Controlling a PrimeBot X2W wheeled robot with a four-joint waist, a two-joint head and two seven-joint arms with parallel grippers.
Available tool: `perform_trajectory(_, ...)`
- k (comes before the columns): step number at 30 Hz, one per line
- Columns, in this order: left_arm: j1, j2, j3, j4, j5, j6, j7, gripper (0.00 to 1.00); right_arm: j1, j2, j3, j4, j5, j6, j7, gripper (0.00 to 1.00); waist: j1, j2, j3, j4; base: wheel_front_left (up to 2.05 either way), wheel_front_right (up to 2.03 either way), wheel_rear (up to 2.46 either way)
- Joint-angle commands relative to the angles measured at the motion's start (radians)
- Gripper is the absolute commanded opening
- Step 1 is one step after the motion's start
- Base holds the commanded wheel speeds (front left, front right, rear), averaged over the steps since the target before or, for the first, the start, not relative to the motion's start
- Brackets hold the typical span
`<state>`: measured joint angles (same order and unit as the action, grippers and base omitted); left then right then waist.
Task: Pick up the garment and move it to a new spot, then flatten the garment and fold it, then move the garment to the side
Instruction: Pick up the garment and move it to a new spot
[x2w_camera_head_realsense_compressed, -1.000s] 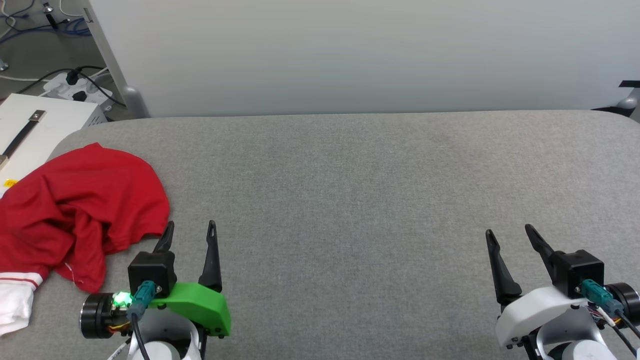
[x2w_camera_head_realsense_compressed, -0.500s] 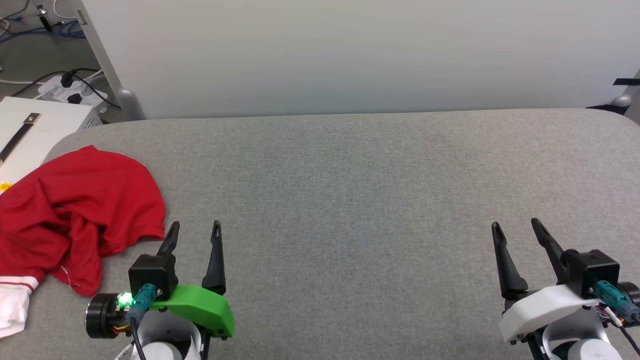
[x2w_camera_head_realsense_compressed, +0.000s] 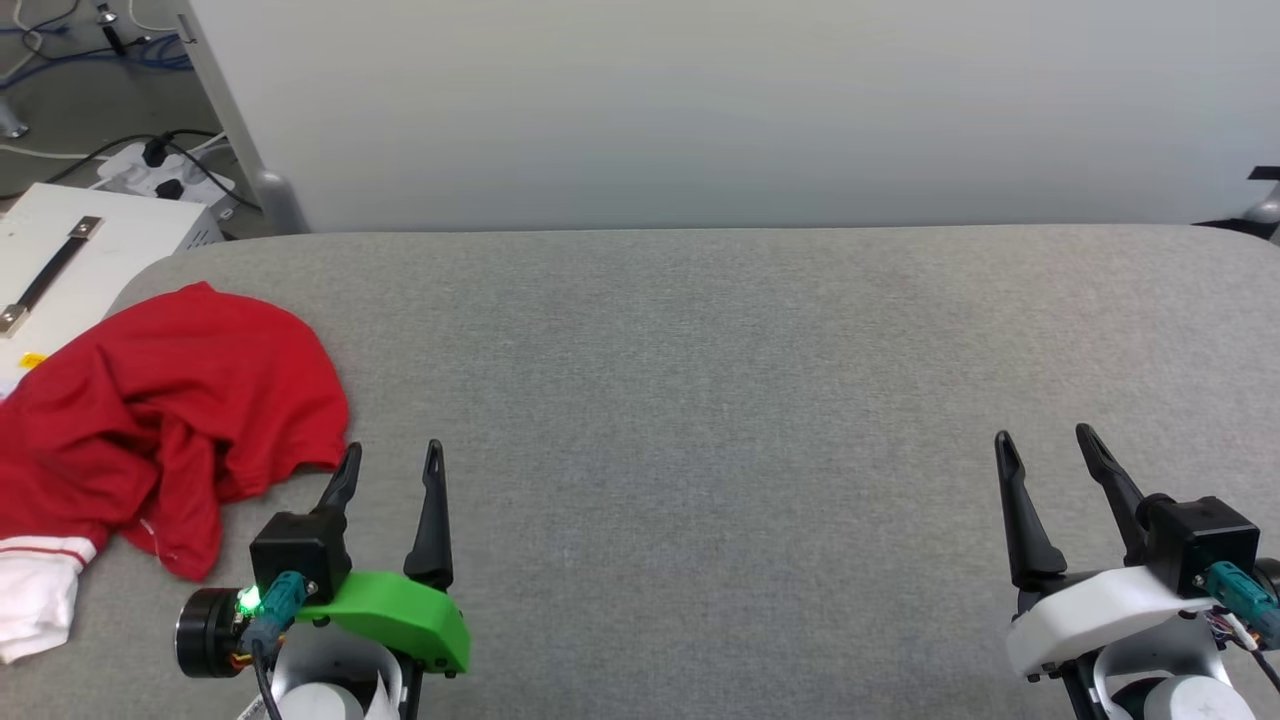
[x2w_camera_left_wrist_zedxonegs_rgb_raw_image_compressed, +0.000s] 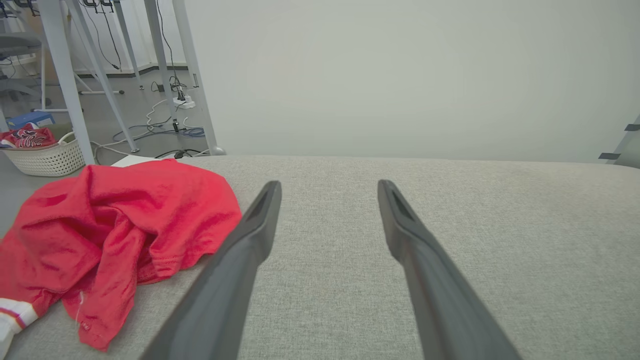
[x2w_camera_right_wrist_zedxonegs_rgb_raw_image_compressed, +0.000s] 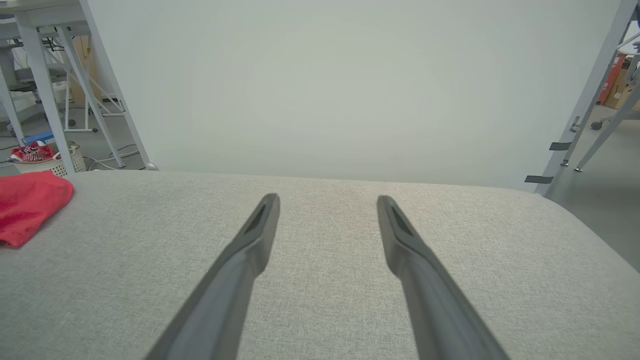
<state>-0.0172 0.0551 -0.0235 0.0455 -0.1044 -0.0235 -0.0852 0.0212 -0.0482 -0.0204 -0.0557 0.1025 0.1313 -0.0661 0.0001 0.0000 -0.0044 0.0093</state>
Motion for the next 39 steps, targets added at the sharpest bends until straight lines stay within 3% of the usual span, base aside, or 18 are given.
perform_trajectory(1,-0.021,-0.002,0.001,0.000,-0.015,-0.009,-0.012,1.00,0.014,-0.001,0.002,-0.012,0.002,0.000,-0.007,1.00,-0.0001,0.0000,0.000,0.021,0.00,0.00,0.00)
perform_trajectory(23,-0.021,-0.003,0.051,0.010,-0.035,-0.033,-0.058,1.00,0.027,-0.001,0.050,-0.059,-0.001,0.000,-0.022,1.00,-0.0001,0.0000,-0.003,0.280,0.00,0.00,0.00)
perform_trajectory(39,-0.033,-0.003,0.081,0.029,-0.060,-0.054,-0.091,1.00,0.023,-0.002,0.067,-0.083,-0.002,0.000,-0.038,1.00,-0.0001,0.0000,0.005,0.399,0.00,0.00,0.00)
